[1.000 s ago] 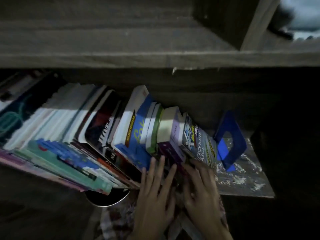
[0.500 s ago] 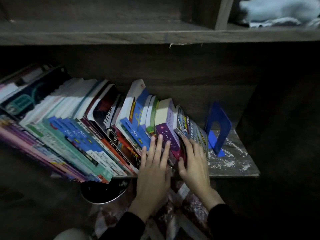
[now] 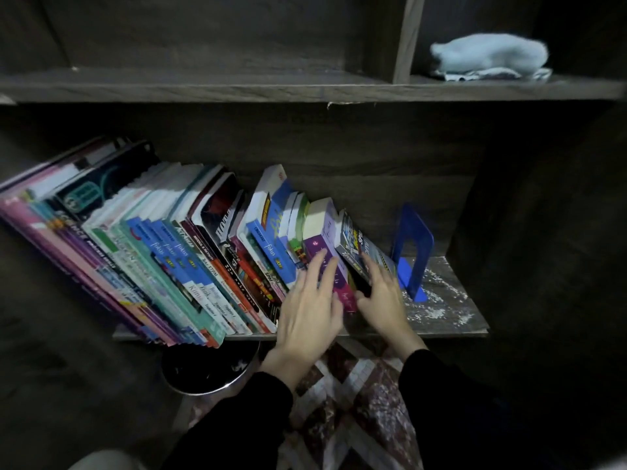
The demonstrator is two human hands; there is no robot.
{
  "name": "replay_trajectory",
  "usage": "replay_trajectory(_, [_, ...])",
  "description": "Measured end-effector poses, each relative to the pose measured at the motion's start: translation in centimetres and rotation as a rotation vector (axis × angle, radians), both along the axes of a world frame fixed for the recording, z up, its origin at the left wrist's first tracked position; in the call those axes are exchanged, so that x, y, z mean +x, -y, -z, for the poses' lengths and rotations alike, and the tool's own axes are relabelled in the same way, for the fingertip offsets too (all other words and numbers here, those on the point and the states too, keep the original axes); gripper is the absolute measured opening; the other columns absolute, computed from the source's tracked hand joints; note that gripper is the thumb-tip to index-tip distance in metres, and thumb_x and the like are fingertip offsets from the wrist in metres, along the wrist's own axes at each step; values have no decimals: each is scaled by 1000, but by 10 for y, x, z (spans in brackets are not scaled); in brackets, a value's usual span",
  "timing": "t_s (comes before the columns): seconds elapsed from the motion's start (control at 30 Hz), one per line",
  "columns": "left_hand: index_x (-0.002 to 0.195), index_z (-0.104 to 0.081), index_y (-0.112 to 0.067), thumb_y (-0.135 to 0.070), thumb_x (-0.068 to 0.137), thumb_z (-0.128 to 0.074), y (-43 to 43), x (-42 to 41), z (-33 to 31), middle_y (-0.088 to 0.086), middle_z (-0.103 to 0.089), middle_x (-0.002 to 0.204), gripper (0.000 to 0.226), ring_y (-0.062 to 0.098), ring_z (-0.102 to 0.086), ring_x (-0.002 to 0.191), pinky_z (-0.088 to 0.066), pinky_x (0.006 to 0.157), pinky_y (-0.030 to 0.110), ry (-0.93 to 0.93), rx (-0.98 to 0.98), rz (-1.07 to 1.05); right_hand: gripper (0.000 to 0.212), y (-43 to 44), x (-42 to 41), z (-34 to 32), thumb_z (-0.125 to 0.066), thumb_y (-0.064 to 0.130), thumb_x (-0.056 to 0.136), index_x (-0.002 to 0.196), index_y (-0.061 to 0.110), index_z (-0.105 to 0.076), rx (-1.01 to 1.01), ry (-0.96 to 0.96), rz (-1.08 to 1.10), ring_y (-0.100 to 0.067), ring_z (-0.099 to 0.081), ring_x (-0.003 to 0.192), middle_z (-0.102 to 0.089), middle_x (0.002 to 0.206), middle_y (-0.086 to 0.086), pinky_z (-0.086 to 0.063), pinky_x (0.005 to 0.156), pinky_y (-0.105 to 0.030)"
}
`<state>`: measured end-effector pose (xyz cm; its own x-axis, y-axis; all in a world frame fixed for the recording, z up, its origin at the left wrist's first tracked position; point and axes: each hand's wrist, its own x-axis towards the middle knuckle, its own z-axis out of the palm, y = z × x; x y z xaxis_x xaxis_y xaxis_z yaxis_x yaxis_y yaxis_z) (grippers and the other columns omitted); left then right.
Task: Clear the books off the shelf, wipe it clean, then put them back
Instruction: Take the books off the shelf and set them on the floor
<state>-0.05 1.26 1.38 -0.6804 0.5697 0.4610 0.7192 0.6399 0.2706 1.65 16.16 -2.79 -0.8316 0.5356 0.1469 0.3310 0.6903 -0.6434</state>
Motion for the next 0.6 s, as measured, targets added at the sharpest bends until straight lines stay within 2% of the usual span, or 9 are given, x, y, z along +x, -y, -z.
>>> replay_trajectory(0.1, [152, -7, -18, -28, 95, -46, -13, -9, -18, 0, 5, 160, 70, 16, -59, 69, -43, 54, 24, 86, -24, -53, 85, 1, -2, 5, -59, 9, 81, 150, 36, -18, -86, 59, -25, -33, -27, 140, -29, 153, -14, -24, 114, -46])
replay_trajectory(0.17, [151, 9, -18, -33, 95, -46, -22, -20, -24, 0, 15, 159, 80, 15, -55, 60, -46, 52, 25, 184, -24, -131, 88, 1, -1, 7, -56, 8, 80, 149, 43, -15, -144, 58, -35, -33, -24, 142, -25, 156, -12, -22, 115, -48])
replay_trajectory(0.27, [152, 3, -13, -33, 94, -49, -32, -30, -30, 1, 2, 160, 80, 26, -64, 84, -55, 73, 35, 315, 8, -221, 88, 2, 2, 7, -54, 12, 76, 146, 51, -16, -173, 34, -41, -32, -24, 142, -27, 156, -2, -21, 116, -49])
replay_trajectory(0.37, [150, -16, -9, -33, 95, -48, -38, -34, -35, 6, -17, 157, 68, 30, -56, 114, -47, 94, 37, 280, 32, -245, 86, 10, 3, 3, -50, 25, 64, 135, 66, -23, -296, -91, -91, -17, -41, 134, -44, 146, 11, -36, 109, -45])
replay_trajectory(0.43, [148, -26, -11, -33, 95, -47, -36, -36, -37, 4, -27, 153, 61, 28, -55, 117, -45, 95, 37, 221, 42, -233, 82, 16, 3, 3, -49, 31, 63, 133, 66, -24, -379, -155, -110, -11, -45, 130, -47, 142, 18, -39, 107, -44])
replay_trajectory(0.53, [147, -31, -15, -34, 95, -45, -34, -34, -38, 1, -34, 148, 57, 25, -55, 113, -45, 91, 35, 124, 26, -186, 83, 19, 5, 8, -53, 36, 62, 135, 65, -24, -467, -236, -149, -14, -48, 128, -45, 142, 21, -41, 105, -48])
replay_trajectory(0.6, [146, -32, -16, -36, 95, -44, -38, -28, -39, 0, -37, 145, 56, 23, -44, 120, -41, 91, 34, 45, 14, -159, 86, 14, 8, 12, -57, 22, 67, 135, 65, -27, -494, -277, -154, -8, -52, 122, -46, 136, 28, -45, 102, -45])
